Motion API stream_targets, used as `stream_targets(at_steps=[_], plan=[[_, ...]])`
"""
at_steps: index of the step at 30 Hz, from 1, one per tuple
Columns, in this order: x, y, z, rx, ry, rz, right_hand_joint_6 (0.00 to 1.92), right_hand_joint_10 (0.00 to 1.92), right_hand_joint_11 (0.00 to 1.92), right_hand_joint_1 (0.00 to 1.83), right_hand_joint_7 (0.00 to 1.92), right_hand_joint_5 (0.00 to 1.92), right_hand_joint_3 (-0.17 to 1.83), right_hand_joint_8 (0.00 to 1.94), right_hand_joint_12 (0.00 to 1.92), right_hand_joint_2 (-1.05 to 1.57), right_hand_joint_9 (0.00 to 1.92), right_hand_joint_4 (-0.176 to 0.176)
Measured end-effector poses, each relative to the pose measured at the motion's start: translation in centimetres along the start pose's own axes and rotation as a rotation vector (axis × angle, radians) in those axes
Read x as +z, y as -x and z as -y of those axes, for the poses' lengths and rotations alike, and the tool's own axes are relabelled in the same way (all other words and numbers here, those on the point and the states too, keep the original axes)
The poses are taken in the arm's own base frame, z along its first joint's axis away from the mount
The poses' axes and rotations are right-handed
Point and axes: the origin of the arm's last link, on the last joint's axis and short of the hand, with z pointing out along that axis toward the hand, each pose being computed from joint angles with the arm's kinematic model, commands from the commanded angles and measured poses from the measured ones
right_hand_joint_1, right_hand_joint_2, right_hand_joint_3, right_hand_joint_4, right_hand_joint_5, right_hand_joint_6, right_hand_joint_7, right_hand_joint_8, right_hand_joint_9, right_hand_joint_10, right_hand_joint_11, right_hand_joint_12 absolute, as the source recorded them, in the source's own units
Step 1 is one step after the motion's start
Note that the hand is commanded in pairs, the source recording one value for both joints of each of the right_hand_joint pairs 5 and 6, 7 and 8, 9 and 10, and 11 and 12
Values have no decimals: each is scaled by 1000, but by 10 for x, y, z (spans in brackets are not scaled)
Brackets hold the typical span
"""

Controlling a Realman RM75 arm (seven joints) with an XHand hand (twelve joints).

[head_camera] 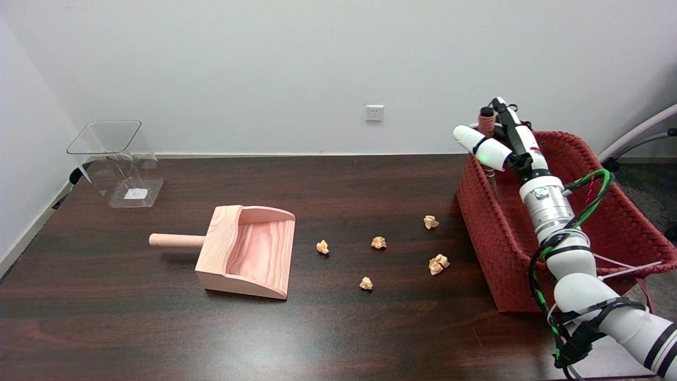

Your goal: Pick up the broom.

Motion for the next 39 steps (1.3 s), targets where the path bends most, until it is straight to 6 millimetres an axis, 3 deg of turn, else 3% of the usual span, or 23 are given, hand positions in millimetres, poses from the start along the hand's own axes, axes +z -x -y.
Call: stream_targets(at_steps=[6,9,11,14,18,23,28,38,39], plan=[[1,2,2,11,-7,3,473,473,473,659,1278,473,-106,1278,473,990,473,0],[1,2,2,15,-8,3,800,800,800,619,1391,800,-108,1391,800,1006,800,0],[2,3,2,15,-8,4,1192,1192,1192,644,1531,1192,-107,1531,1192,1033,1192,0],[2,3,1,16,-7,4,1419,1419,1419,618,1698,1419,-149,1698,1419,1091,1419,0],[2,3,0,14,-6,5,1517,1517,1517,612,1731,1517,-157,1731,1517,1110,1517,0],[1,3,-1,9,-6,-2,1710,1710,1710,616,1908,1710,-175,1908,1710,1113,1710,0],[0,1,-2,2,-11,-23,1880,1880,1880,648,1920,1880,-175,1920,1880,1093,1880,0],[-6,-11,6,-11,-64,-133,1918,1918,1918,699,1920,1918,-175,1920,1918,1053,1918,0],[-6,-12,7,-10,-69,-143,1920,1920,1920,830,1920,1920,-101,1920,1920,1069,1920,0]])
